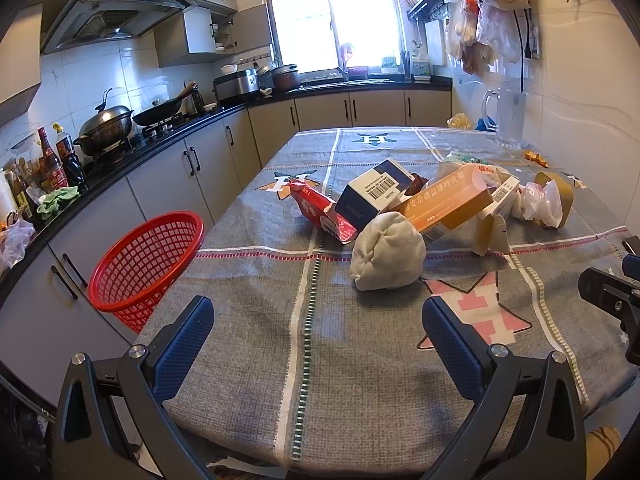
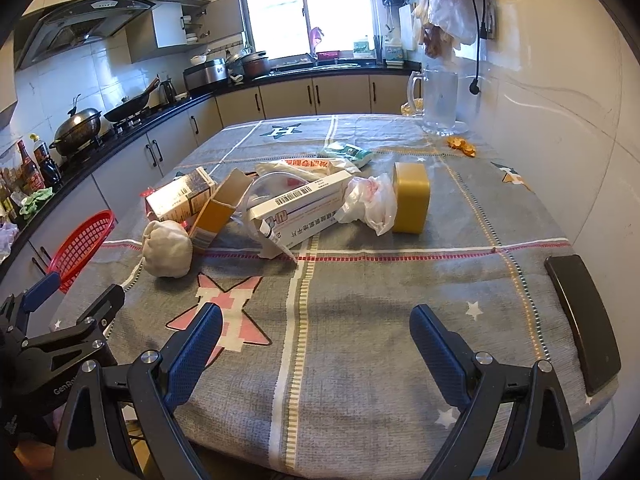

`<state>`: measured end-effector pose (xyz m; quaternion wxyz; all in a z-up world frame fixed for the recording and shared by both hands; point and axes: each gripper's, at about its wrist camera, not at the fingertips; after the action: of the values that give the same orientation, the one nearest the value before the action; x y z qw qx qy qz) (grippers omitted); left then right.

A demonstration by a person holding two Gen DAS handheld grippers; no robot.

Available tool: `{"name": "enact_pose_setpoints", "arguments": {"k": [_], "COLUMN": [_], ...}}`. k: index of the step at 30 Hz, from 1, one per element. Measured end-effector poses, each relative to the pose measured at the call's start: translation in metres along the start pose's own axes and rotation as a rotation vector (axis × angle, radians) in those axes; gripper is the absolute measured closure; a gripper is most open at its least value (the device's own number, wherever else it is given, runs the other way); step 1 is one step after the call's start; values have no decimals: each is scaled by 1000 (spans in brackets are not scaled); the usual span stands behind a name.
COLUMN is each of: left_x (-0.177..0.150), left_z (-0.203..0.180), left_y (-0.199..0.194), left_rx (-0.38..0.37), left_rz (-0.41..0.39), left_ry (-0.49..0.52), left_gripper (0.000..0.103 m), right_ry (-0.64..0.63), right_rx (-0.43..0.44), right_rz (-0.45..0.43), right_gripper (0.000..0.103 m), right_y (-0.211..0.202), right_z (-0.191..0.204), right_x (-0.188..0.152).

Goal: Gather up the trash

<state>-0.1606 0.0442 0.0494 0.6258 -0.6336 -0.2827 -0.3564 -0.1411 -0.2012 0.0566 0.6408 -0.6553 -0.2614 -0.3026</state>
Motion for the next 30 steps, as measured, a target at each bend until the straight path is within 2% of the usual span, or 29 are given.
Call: {"name": "enact_pose_setpoints", "arguments": {"k": [30], "left_x": [-5], "left_z": [2], "left_y": [12], "left_rx": [0], "left_rz": [43], "left_ry": [-2], "left_gripper": [0], "right_ry": [8], "right_rx": [23], "right_rz": [21], "right_gripper": [6], "right_y": [9], "right_z": [-1], "right_x": [-2]}}
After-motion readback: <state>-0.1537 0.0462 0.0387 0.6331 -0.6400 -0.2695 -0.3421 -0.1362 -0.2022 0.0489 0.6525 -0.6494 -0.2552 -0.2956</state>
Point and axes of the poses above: each gripper's, at about its wrist camera, not at the fingertips, and y roughly the way its jaws point, z to its left, x to its top, and after that the axes turned 10 degrees about -x, right-handed
